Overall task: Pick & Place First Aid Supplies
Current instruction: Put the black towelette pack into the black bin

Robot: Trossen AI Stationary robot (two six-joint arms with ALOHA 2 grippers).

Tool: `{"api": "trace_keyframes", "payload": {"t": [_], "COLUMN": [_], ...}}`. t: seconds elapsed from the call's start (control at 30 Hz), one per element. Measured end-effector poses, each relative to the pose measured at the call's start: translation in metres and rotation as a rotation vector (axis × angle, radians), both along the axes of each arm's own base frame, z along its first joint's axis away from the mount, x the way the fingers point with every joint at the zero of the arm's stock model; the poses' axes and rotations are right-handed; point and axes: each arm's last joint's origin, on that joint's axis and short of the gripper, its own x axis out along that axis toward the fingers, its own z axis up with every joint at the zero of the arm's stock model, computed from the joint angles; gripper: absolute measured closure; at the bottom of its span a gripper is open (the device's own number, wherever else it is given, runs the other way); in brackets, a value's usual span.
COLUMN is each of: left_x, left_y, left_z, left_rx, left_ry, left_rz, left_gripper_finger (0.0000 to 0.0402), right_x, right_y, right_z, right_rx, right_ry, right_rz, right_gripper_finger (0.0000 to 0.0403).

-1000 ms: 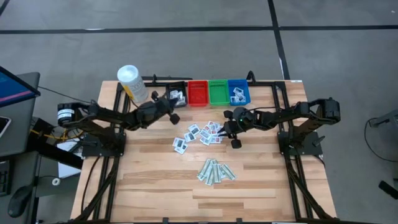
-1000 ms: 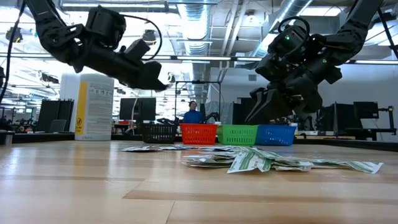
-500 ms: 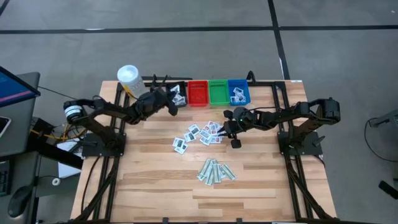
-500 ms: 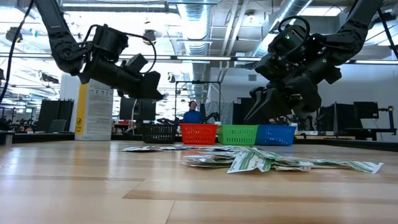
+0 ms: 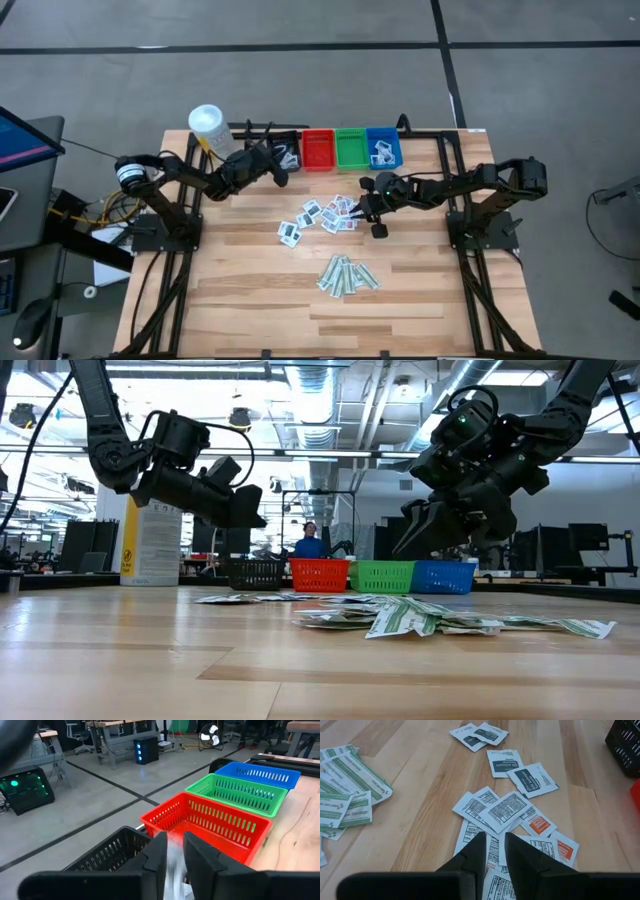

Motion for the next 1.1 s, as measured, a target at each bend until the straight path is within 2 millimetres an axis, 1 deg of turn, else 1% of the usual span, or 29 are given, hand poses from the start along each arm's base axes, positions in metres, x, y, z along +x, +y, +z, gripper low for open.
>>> {"api": "trace_keyframes", "payload": {"t": [0.23, 0.43, 0.9, 1.0, 1.1], "left_x": [0.0, 0.0, 0.0, 0.002, 0.006], "left_y": [0.0, 0.0, 0.0, -0.004, -0.012], "left_z": [0.0, 0.0, 0.0, 0.0, 0.0], "left_rx": [0.0, 0.0, -0.001, 0.004, 0.044], "left_ry": [0.0, 0.0, 0.001, 0.006, 0.043], "left_rz": [0.003, 0.003, 0.0, -0.018, -0.061], "left_gripper_finger": [0.0302, 0.0289, 0.029, 0.029, 0.0289], "right_x": [0.0, 0.0, 0.0, 0.0, 0.0], "right_y": [0.0, 0.0, 0.0, 0.0, 0.0], "right_z": [0.0, 0.0, 0.0, 0.0, 0.0], "right_rx": [0.0, 0.0, 0.0, 0.0, 0.0], "right_ry": [0.0, 0.0, 0.0, 0.0, 0.001], "right_rz": [0.0, 0.0, 0.0, 0.0, 0.0], "right_gripper_finger": [0.0338, 0.0338, 0.0338, 0.0338, 0.0338]}}
